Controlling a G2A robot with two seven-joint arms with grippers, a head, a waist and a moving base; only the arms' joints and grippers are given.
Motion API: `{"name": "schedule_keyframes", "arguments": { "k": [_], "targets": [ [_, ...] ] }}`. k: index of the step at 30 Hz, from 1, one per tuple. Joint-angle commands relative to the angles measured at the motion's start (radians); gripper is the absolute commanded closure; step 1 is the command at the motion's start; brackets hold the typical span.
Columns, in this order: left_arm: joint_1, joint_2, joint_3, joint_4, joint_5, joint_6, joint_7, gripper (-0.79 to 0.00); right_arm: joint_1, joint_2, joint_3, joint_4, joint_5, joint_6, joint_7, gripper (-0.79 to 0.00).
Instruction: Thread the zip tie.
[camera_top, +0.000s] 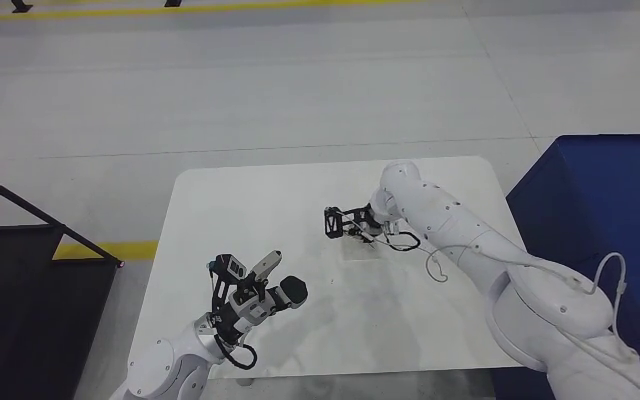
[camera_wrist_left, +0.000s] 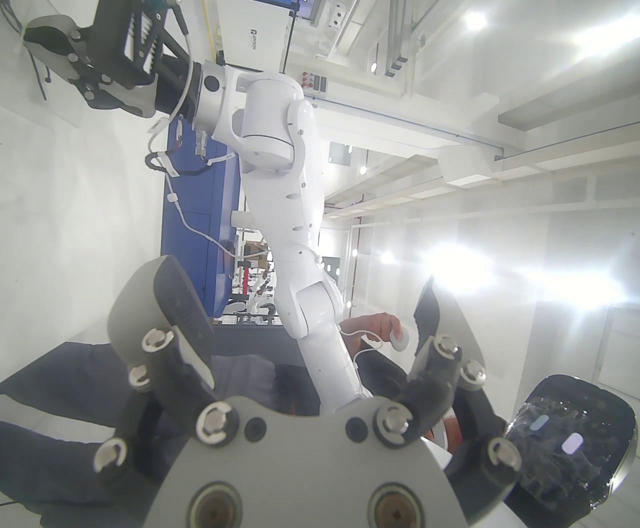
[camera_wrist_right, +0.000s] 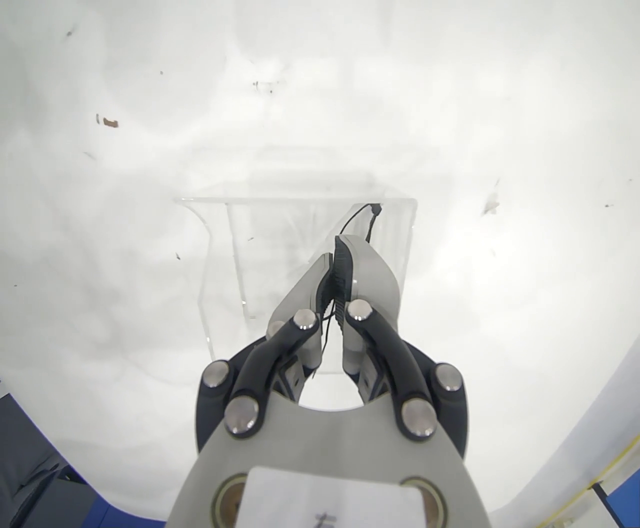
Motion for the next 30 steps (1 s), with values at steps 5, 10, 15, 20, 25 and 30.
{"name": "schedule_keyframes", "arguments": {
  "k": [5, 10, 15, 20, 25, 30],
  "targets": [
    [0.000, 0.000, 0.000, 0.000, 0.000, 0.000, 0.000, -0.785, -0.018, 0.069, 0.000, -0.117, 0.067, 0.000, -0.002, 0.000],
    [0.000, 0.000, 0.000, 0.000, 0.000, 0.000, 0.000, -0.785, -0.032, 0.177, 0.000, -0.285, 0.111, 0.000, 0.005, 0.000],
    [0.000, 0.000, 0.000, 0.000, 0.000, 0.000, 0.000, -0.785, -0.032, 0.319, 0.000, -0.461, 0.144, 0.000, 0.014, 0.000],
    [0.000, 0.000, 0.000, 0.000, 0.000, 0.000, 0.000, -0.785, -0.044, 0.396, 0.022, -0.544, 0.172, 0.000, -0.010, 0.000],
    [0.000, 0.000, 0.000, 0.000, 0.000, 0.000, 0.000, -0.785, -0.044, 0.396, 0.022, -0.544, 0.172, 0.000, -0.010, 0.000],
    [0.000, 0.000, 0.000, 0.000, 0.000, 0.000, 0.000, -0.785, -0.052, 0.397, 0.032, -0.652, 0.001, 0.095, -0.027, 0.000]
  ]
}}
